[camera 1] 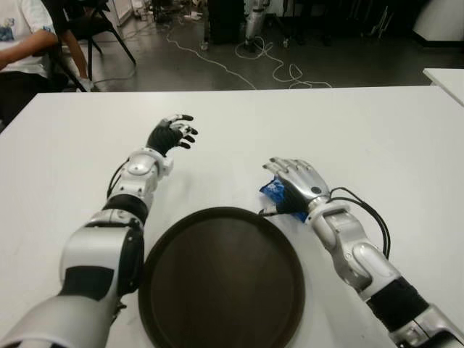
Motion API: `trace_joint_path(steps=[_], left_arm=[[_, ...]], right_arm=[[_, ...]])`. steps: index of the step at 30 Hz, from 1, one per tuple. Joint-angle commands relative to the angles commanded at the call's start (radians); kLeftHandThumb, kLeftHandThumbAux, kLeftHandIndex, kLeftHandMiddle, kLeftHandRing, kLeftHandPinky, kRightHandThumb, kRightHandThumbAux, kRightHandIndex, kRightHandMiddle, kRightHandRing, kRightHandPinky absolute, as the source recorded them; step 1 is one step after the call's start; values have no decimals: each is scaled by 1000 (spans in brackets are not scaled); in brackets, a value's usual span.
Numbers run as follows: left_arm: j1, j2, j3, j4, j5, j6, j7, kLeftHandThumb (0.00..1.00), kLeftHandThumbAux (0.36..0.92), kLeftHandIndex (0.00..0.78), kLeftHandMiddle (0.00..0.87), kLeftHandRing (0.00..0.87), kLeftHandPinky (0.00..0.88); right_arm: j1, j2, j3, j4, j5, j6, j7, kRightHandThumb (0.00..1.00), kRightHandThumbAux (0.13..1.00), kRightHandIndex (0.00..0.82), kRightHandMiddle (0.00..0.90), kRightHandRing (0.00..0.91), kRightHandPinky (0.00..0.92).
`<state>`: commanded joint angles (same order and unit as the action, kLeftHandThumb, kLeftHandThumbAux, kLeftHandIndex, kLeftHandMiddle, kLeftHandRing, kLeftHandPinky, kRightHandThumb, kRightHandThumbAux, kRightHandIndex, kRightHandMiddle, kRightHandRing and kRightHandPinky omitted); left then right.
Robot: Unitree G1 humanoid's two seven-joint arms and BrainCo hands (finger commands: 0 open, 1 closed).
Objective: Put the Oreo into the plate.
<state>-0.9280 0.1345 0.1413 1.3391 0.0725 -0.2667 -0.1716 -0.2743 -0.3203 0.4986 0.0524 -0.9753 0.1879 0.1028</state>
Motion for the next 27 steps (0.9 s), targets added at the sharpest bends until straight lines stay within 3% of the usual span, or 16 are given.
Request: trace_joint_path(steps=[14,27], left_arm=[[0,1,1,0,-4,3,11,115,656,278,463,477,474],[1,4,2,0,-5,3,5,126,638,281,472,488,494]], right_arm=[[24,0,-9,-53,3,6,14,0,541,49,98,95,90],[-7,18,-16,37,17,8,-9,0,529,47,97,92,86]])
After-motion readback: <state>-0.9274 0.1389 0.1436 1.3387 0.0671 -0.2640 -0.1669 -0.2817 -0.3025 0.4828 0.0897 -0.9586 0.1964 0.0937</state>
